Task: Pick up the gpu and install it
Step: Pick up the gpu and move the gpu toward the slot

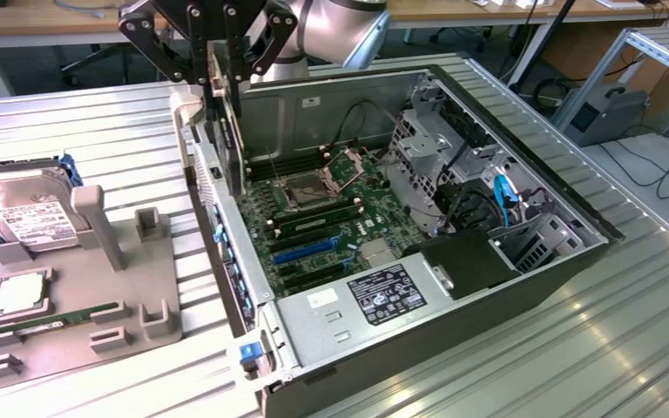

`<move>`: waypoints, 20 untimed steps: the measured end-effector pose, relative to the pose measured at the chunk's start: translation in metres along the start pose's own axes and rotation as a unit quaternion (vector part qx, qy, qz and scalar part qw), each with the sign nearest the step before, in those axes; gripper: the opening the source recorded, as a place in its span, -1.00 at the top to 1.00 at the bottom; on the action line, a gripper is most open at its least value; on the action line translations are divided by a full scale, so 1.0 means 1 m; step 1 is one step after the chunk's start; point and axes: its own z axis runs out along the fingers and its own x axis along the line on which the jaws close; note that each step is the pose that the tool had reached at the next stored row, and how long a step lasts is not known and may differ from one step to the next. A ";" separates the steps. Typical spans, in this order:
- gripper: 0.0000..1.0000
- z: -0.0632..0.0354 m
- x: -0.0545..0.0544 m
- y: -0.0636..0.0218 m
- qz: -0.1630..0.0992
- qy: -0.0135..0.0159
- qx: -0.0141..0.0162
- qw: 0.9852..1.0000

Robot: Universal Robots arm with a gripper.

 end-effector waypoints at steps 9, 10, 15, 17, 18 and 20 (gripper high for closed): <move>0.47 0.0003 -0.009 0.0007 0.000 0.000 0.000 1.000; 0.47 0.0004 -0.010 0.0008 0.000 0.000 0.000 1.000; 0.47 0.0006 -0.016 0.0014 0.000 0.000 0.000 1.000; 0.47 0.0006 -0.019 0.0016 0.000 0.000 0.000 1.000; 0.47 0.0007 -0.020 0.0016 0.000 0.000 0.000 1.000; 0.47 0.0008 -0.022 0.0018 0.000 0.000 0.000 1.000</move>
